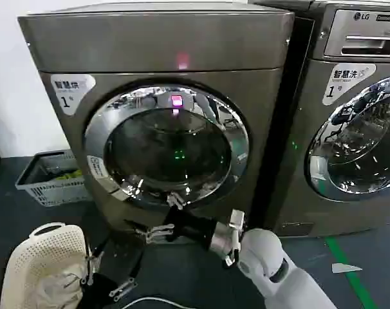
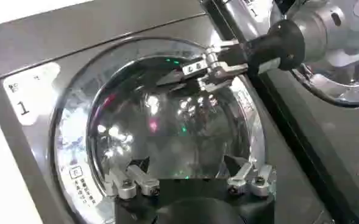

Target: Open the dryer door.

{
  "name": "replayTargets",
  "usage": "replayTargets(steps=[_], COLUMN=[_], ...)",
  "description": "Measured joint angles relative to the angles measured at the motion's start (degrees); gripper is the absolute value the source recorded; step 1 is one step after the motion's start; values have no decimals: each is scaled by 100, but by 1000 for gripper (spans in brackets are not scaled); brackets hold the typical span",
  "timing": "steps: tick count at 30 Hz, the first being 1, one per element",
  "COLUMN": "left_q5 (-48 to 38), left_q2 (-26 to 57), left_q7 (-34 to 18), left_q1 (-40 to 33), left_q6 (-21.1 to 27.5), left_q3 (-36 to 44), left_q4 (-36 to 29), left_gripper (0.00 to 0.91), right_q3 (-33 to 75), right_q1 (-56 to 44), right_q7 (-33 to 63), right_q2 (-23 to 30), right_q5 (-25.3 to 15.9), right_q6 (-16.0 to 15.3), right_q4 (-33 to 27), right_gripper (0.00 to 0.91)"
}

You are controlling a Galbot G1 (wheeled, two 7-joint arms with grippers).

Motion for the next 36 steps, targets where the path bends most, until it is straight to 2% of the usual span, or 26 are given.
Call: replayTargets(steps=[3, 9, 23, 36], left_q5=[-11, -5, 105, 127], left_q2=[5, -14, -207, -293], left_q7=[3, 5, -3, -5], left_q1=[64, 205, 453, 488], left_q6=[0, -11, -72, -101], left_q3=[-27, -121, -229, -267], left_q4=[-32, -133, -318, -333], left_gripper=[907, 907, 907, 907], right_q3=[-66, -256, -932, -1284], right_q1=[144, 528, 1563, 2071], right_q7=[40, 33, 625, 935], right_q2=[-14, 121, 668, 1262], right_q5=[-215, -235, -243, -581], right_q6=[294, 591, 848, 963], right_q4=[-241, -914, -2035, -2910], right_gripper=[907, 907, 907, 907])
